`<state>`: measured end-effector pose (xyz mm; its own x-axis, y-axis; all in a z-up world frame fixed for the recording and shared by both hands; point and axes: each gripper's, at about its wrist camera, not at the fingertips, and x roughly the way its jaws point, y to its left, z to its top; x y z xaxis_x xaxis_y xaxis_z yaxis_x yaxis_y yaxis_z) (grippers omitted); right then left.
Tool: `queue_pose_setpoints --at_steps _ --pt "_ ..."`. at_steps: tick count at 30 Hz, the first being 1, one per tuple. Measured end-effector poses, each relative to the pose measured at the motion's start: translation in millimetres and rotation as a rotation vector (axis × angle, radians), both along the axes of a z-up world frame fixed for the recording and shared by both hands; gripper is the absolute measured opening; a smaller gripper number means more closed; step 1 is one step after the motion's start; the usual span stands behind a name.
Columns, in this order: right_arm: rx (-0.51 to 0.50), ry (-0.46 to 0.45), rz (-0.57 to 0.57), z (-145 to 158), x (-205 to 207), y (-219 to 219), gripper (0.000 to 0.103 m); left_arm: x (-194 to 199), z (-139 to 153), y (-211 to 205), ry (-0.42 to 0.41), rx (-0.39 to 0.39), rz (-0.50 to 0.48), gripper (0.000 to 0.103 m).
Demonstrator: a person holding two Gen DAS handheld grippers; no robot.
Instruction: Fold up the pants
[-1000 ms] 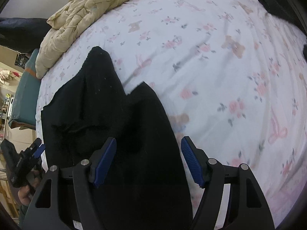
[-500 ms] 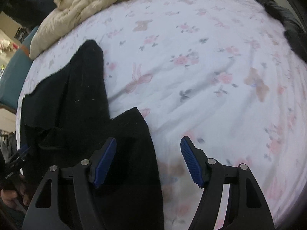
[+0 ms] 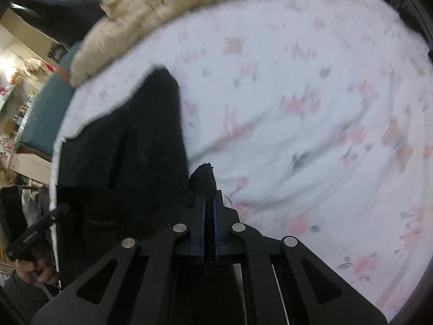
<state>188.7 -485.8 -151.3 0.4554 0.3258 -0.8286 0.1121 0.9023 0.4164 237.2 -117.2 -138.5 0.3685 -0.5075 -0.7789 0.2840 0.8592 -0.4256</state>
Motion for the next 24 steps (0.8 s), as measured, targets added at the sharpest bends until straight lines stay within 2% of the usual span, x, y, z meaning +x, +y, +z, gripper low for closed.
queue_pose_setpoints --at_steps 4,8,13,15,18,20,22,24 --pt "0.007 -0.127 -0.002 43.1 -20.5 -11.4 0.004 -1.4 10.2 14.7 -0.003 -0.006 0.060 0.001" --pt "0.014 -0.219 -0.083 72.7 -34.1 -28.8 0.004 -1.9 16.3 28.1 -0.006 -0.022 0.105 0.000" --pt "0.021 -0.270 -0.196 84.4 -41.7 -53.5 0.004 3.7 11.3 46.5 0.031 -0.133 0.162 0.000" --pt "0.040 -0.295 -0.180 90.0 -43.4 -53.6 0.003 2.0 14.8 48.8 0.026 -0.124 0.159 0.000" --pt "0.075 -0.355 -0.142 103.9 -47.5 -48.3 0.003 -9.7 32.7 54.5 0.004 -0.068 0.159 0.000" --pt "0.102 -0.399 -0.107 114.5 -45.8 -40.7 0.003 -19.9 47.7 63.7 -0.017 -0.093 0.167 0.000" --pt "0.064 -0.439 -0.056 128.0 -39.5 -26.7 0.000 -23.0 58.0 65.0 -0.050 -0.074 0.148 0.000" --pt "0.007 -0.422 -0.029 127.9 -25.7 -13.5 0.000 -18.2 52.8 64.1 -0.057 -0.032 0.146 0.000"
